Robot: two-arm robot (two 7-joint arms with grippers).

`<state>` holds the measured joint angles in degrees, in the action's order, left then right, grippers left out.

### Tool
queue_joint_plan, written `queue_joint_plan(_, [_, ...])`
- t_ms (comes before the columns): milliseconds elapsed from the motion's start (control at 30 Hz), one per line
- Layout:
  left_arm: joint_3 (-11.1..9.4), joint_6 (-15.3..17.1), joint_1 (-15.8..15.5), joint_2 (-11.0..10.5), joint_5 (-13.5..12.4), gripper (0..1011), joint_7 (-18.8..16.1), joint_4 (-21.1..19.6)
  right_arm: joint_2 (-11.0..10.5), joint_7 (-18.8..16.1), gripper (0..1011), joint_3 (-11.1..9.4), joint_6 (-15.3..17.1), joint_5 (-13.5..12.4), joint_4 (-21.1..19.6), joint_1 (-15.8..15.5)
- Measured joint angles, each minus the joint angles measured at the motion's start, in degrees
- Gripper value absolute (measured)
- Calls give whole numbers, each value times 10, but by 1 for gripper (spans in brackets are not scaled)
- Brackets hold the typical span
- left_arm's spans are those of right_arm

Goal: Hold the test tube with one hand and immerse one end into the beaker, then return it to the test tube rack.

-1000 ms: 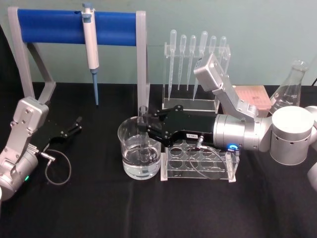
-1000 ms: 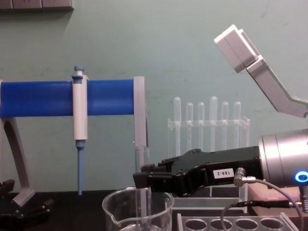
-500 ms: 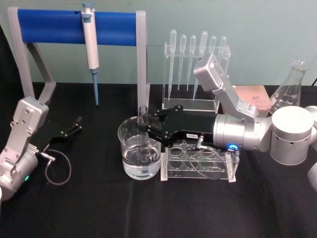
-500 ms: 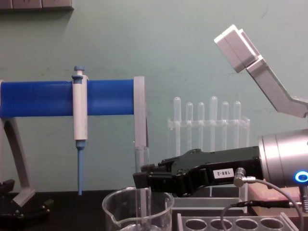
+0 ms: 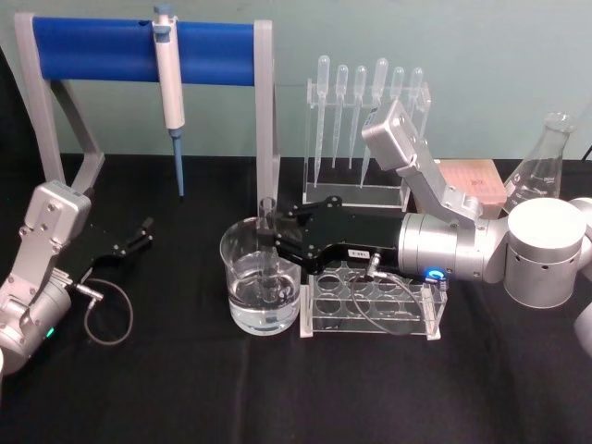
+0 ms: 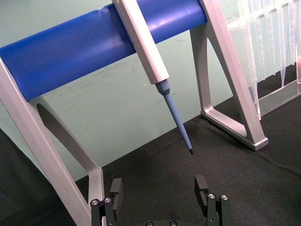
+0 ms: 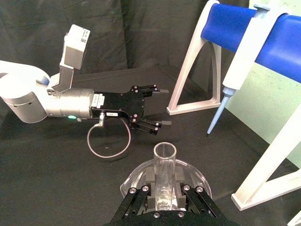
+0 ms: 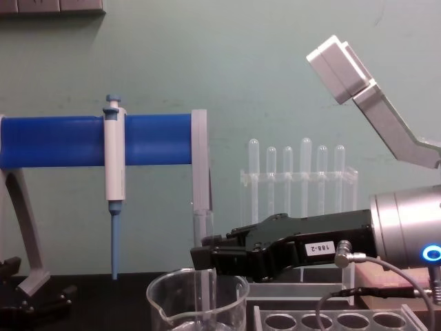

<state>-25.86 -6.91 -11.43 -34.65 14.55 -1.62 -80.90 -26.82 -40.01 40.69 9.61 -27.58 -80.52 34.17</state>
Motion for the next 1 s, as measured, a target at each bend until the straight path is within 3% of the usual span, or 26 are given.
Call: queue_joint_plan(1000, [0, 0, 0, 0, 0, 1000, 0, 0, 0, 0, 234, 0, 0, 0, 0, 0])
